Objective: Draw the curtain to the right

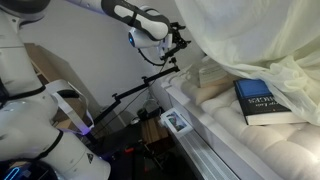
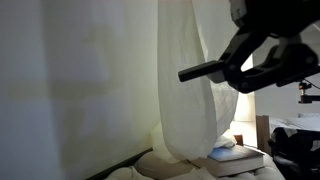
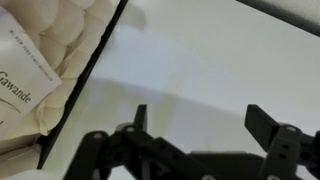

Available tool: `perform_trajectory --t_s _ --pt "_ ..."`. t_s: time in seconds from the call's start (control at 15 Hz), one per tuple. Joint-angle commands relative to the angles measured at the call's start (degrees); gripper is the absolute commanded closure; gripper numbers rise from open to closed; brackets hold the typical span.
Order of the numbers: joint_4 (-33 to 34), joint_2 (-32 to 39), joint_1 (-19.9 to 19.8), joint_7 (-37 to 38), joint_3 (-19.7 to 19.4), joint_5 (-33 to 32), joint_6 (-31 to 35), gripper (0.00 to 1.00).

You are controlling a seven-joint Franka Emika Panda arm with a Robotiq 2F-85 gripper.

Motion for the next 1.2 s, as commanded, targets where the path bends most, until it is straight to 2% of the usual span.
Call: perform_trajectory --t_s 0.0,0.27,0.33,0.47,0.8,0.87,1.0,1.07,1.13 --pt "0.0 0.0 -0.1 0.0 -0.1 0.0 0.0 0.0" --pt "0.0 0.0 -0.2 0.0 -0.3 0.0 0.0 0.0" --pt "1.9 0.9 -1.3 1.8 1.7 0.0 2.7 0.0" --pt "6.3 2.9 -4.4 3.2 7.5 0.2 8.2 0.0" --pt "15.5 11.6 -17.6 -4.5 30.1 0.3 9.1 0.0" --pt "15.4 8.2 -12.9 -0.3 25.5 0.3 10.6 0.0" --pt "15.7 9.3 -14.2 -0.2 26.8 0.3 8.1 0.0" --pt "14.8 9.5 -15.0 -0.1 26.8 0.3 4.4 0.0" --pt "12.7 9.3 -15.9 0.0 26.7 0.3 -2.3 0.0"
